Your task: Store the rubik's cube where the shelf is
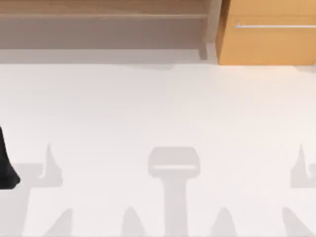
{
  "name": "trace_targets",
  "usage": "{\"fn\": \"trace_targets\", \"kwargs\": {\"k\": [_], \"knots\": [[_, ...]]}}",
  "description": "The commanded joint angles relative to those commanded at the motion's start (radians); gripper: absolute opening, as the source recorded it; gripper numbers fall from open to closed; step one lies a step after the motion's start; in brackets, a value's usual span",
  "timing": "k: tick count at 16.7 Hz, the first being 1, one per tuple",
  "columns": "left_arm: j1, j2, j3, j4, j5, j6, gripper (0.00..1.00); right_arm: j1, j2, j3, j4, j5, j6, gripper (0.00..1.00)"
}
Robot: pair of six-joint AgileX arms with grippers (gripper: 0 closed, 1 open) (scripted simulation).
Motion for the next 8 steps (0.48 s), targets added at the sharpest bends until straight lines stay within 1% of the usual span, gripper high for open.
{"fn": "trace_targets", "kwargs": {"k": [4,8], "knots": [[0.000,0.000,0.000,0.000,0.000,0.000,1.00,0.006,0.030,0.009,0.015,-0.001,-0.021,1.00],[0.000,0.000,0.000,0.000,0.000,0.000,1.00,0.035,0.209,0.072,0.108,0.003,-0.149,1.00]]}}
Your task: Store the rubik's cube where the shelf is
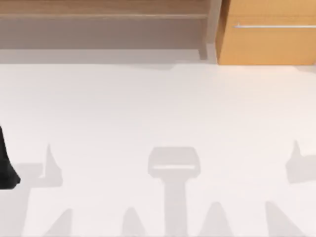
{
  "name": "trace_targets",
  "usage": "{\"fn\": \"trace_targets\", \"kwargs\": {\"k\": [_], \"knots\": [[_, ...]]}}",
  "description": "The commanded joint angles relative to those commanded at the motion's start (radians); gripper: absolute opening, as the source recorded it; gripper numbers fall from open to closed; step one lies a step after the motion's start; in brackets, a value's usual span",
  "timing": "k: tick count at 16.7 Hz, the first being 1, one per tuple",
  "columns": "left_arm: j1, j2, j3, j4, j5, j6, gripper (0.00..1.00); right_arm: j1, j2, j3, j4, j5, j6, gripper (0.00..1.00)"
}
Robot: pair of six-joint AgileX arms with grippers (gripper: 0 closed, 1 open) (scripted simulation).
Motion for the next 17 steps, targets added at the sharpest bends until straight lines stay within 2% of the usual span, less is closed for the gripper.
{"fn": "trace_targets", "kwargs": {"k": [5,17], "knots": [[0.000,0.000,0.000,0.000,0.000,0.000,1.00,0.045,0.389,0.151,0.218,0.026,-0.278,1.00],[0.000,0.000,0.000,0.000,0.000,0.000,1.00,0.128,1.535,0.639,0.886,0.146,-1.076,1.00]]}}
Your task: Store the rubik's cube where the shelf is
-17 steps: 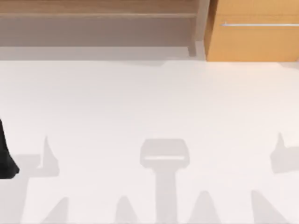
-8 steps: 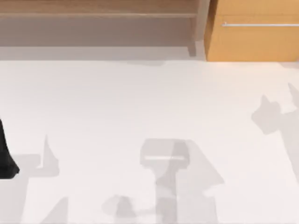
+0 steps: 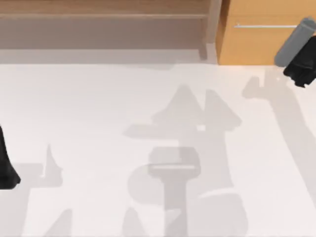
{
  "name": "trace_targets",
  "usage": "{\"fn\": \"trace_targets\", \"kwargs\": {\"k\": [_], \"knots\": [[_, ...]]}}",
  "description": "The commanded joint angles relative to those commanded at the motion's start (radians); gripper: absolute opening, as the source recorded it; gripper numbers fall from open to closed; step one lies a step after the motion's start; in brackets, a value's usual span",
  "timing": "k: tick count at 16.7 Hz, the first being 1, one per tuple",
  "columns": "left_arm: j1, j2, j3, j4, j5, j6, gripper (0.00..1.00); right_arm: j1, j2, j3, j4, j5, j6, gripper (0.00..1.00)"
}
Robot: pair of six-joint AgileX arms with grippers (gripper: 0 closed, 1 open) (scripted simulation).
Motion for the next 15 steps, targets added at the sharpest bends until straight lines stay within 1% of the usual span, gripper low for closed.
{"fn": "trace_targets", "kwargs": {"k": [4,7,10,15], "knots": [[0.000,0.000,0.000,0.000,0.000,0.000,1.00,0.011,0.296,0.138,0.174,0.037,-0.202,1.00],[0.000,0.000,0.000,0.000,0.000,0.000,1.00,0.014,0.437,0.208,0.259,0.056,-0.299,1.00],[0.000,0.000,0.000,0.000,0.000,0.000,1.00,0.014,0.486,0.234,0.289,0.064,-0.334,1.00],[0.000,0.000,0.000,0.000,0.000,0.000,1.00,0.010,0.485,0.233,0.286,0.062,-0.332,1.00]]}}
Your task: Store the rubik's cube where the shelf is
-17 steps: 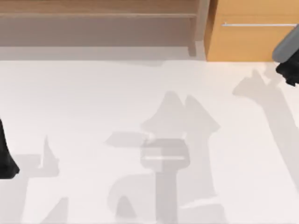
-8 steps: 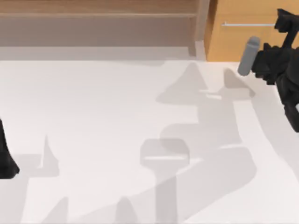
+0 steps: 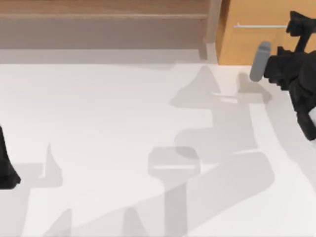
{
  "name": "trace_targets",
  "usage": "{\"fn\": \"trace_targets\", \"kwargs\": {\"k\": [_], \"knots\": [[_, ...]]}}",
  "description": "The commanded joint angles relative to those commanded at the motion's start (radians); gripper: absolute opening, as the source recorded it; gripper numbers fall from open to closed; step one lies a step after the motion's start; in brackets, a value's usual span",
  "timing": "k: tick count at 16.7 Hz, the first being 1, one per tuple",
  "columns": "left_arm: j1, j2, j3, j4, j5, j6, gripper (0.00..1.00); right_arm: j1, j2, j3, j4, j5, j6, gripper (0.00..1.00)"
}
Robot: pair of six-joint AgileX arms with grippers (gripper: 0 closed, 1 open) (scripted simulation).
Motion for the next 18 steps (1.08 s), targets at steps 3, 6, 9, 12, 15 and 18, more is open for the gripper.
{"fn": "trace_targets", "kwargs": {"k": [3,6,9,12,15,18], "knots": [[0.000,0.000,0.000,0.000,0.000,0.000,1.00,-0.003,0.022,0.051,-0.025,-0.005,-0.001,1.00],[0.000,0.000,0.000,0.000,0.000,0.000,1.00,-0.007,0.049,0.108,-0.056,-0.009,-0.002,1.00],[0.000,0.000,0.000,0.000,0.000,0.000,1.00,-0.008,0.053,0.117,-0.061,-0.010,-0.002,1.00],[0.000,0.000,0.000,0.000,0.000,0.000,1.00,-0.008,0.053,0.117,-0.061,-0.010,-0.002,0.85],[0.000,0.000,0.000,0.000,0.000,0.000,1.00,-0.008,0.053,0.117,-0.061,-0.010,-0.002,0.62],[0.000,0.000,0.000,0.000,0.000,0.000,1.00,-0.008,0.053,0.117,-0.061,-0.010,-0.002,0.40]]}}
